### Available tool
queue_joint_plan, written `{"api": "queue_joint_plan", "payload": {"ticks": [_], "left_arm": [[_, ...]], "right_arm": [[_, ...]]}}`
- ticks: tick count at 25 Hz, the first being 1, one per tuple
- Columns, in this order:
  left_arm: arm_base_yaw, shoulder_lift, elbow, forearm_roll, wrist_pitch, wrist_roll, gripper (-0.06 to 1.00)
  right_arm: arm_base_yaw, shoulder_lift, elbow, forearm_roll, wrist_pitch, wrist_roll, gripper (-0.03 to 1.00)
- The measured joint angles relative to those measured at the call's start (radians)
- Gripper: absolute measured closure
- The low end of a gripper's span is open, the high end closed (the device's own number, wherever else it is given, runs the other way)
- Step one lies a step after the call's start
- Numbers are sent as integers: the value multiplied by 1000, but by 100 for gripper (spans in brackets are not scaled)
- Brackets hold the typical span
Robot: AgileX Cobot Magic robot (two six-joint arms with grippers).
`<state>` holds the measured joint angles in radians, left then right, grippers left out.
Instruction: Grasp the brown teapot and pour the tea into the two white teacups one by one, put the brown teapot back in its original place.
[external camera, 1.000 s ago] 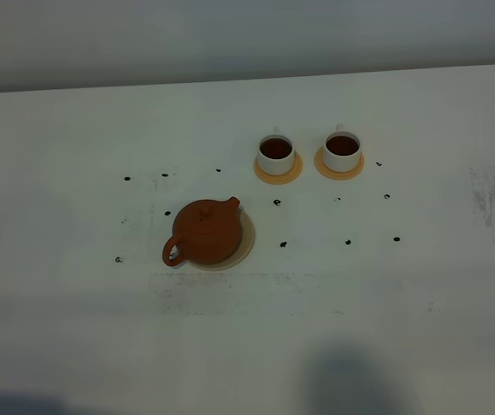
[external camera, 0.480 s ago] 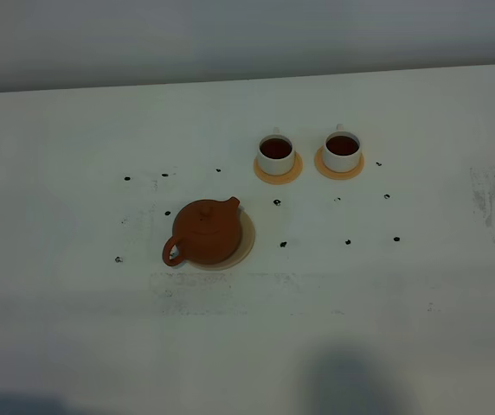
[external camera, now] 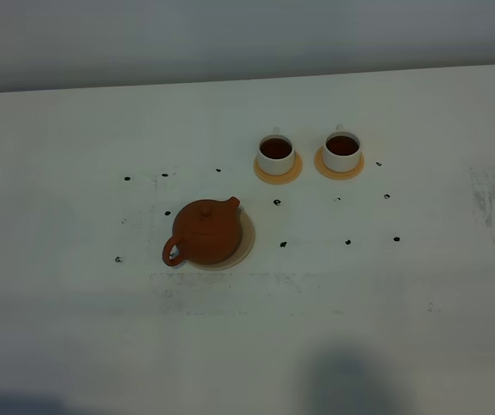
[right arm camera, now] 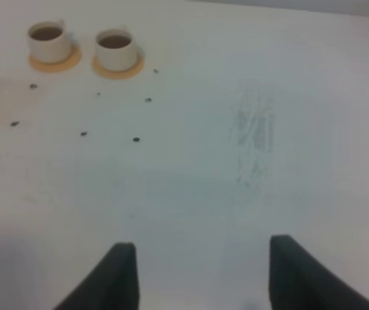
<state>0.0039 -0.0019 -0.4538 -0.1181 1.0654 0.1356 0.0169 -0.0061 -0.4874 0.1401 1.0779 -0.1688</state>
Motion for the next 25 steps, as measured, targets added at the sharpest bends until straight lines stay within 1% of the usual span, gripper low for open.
{"api": "queue_joint_plan", "payload": {"ticks": [3,7,25], "left_arm": [[0,0,0,0,0,0,49],[0,0,0,0,0,0,49],[0,0,0,0,0,0,49]], "right_arm": [[43,0,0,-2,0,0,50],[75,0,0,-2,0,0,50],[77,0,0,-2,0,0,50]]}}
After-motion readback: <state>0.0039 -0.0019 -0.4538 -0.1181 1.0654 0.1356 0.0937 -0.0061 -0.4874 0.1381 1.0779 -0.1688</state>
